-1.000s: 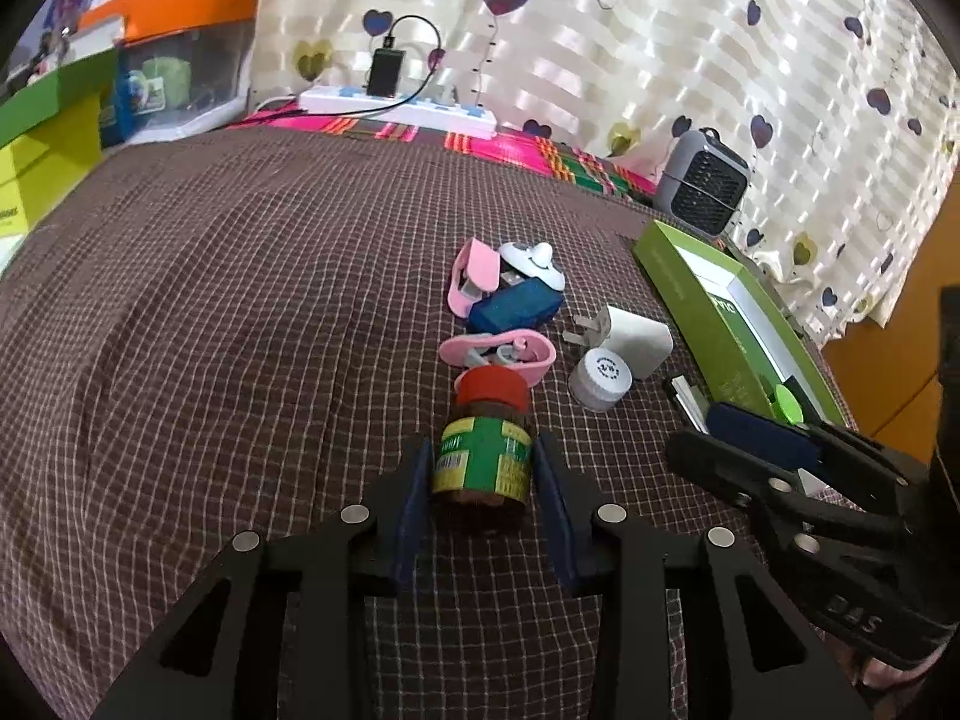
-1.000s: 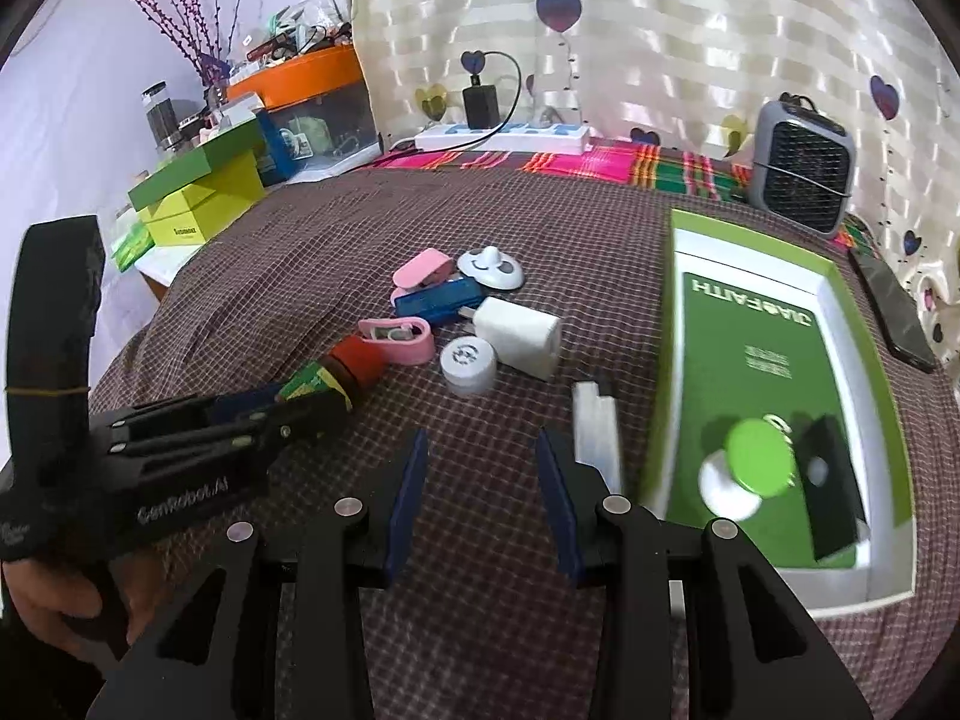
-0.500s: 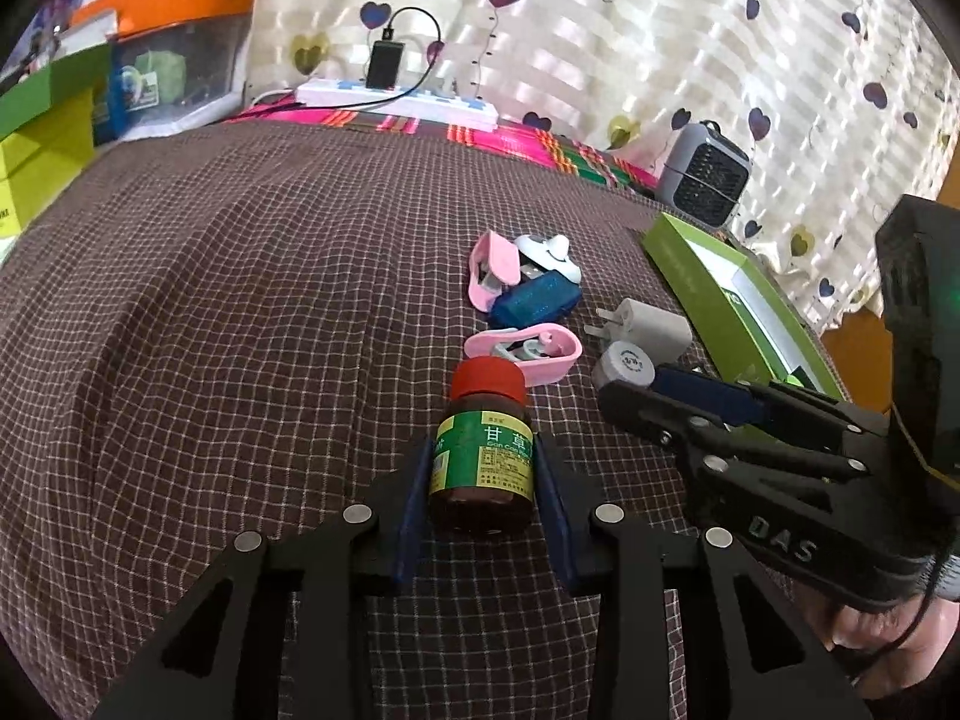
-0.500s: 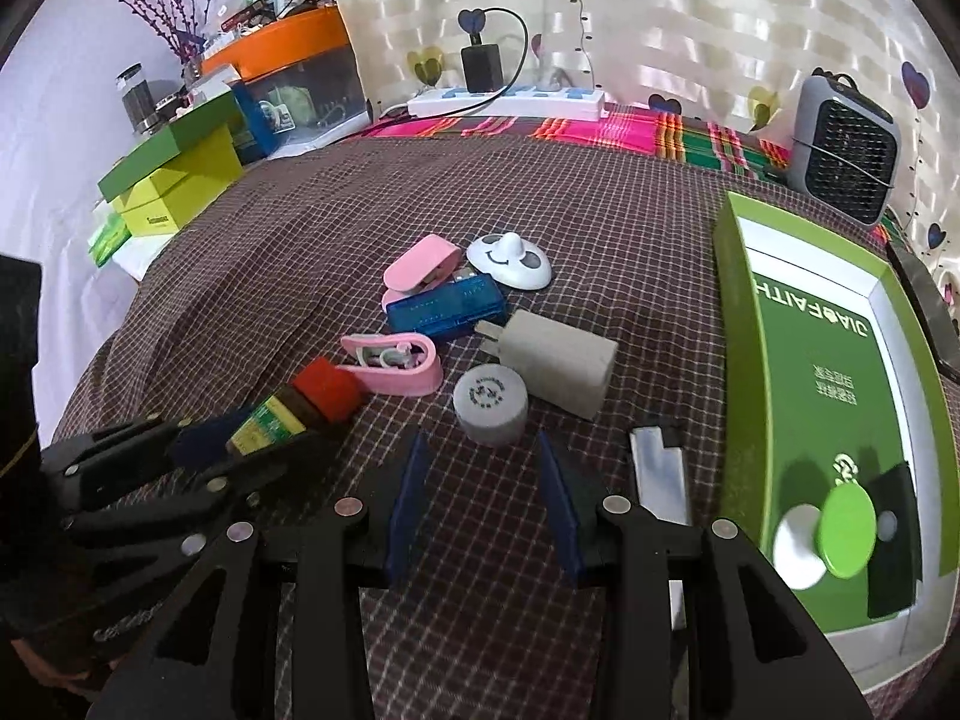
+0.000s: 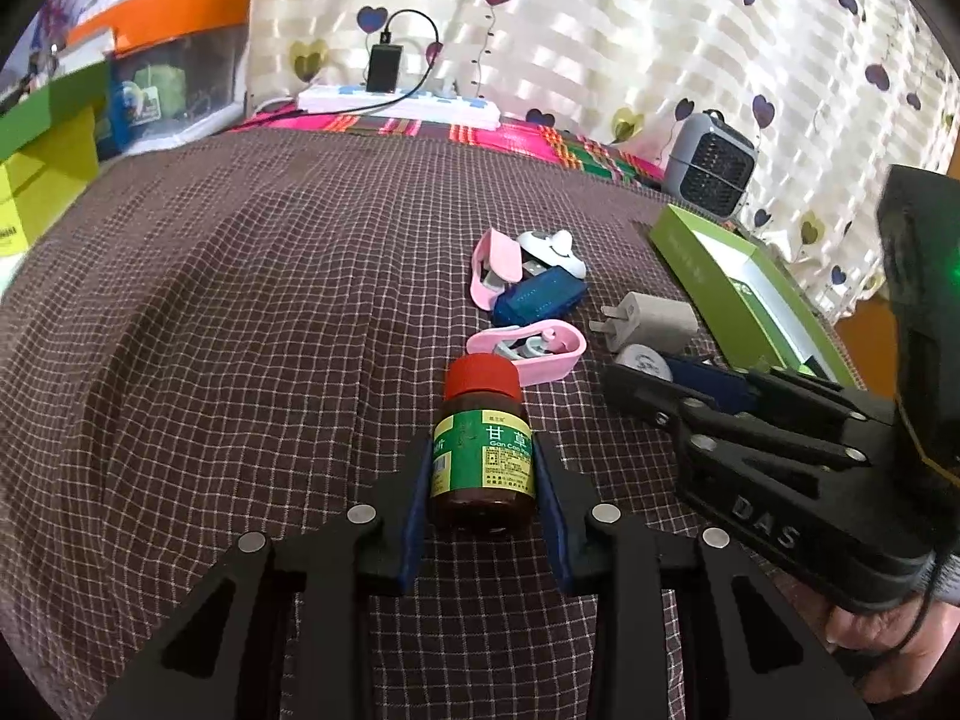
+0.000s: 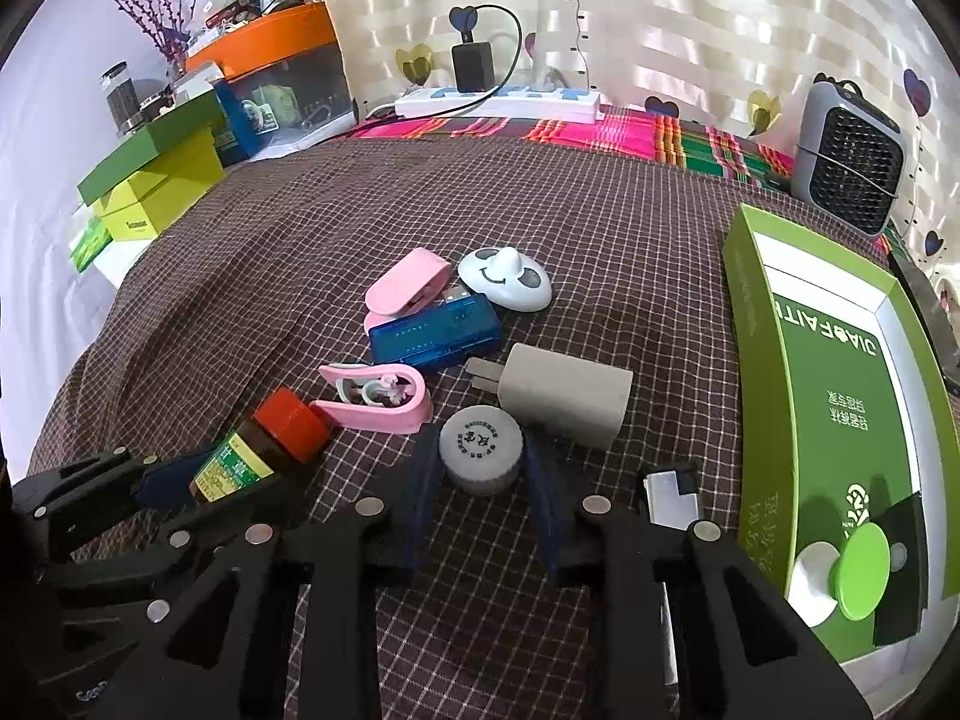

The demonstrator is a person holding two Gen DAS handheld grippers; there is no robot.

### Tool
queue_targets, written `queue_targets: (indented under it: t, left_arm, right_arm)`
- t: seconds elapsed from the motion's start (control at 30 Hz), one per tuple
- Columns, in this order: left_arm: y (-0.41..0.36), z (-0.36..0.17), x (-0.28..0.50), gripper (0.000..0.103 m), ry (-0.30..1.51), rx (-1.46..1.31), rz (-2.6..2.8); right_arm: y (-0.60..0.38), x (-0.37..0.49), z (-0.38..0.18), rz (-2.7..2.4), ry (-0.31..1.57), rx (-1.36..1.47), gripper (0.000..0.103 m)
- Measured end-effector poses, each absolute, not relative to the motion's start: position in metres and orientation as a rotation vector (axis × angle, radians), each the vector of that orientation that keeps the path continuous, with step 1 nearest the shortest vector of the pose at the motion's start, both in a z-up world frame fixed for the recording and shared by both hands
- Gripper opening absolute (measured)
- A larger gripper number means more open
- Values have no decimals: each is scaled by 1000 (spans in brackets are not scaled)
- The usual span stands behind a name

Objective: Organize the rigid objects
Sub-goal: 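Grasp the white round container with the right gripper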

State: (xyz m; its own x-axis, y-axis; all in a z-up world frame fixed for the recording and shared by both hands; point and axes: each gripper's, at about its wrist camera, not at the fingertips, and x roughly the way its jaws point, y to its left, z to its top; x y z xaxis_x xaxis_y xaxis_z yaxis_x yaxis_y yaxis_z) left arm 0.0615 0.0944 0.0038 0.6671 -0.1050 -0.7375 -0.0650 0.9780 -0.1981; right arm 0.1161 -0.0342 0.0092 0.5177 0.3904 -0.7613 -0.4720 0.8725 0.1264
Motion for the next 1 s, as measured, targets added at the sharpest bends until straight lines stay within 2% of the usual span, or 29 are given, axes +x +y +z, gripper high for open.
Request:
queue_targets:
  t: [1.0]
  left_arm:
    - [51, 81, -1, 31, 624, -119, -9]
  right_arm:
    - [-86, 30, 78, 535, 670, -75, 29]
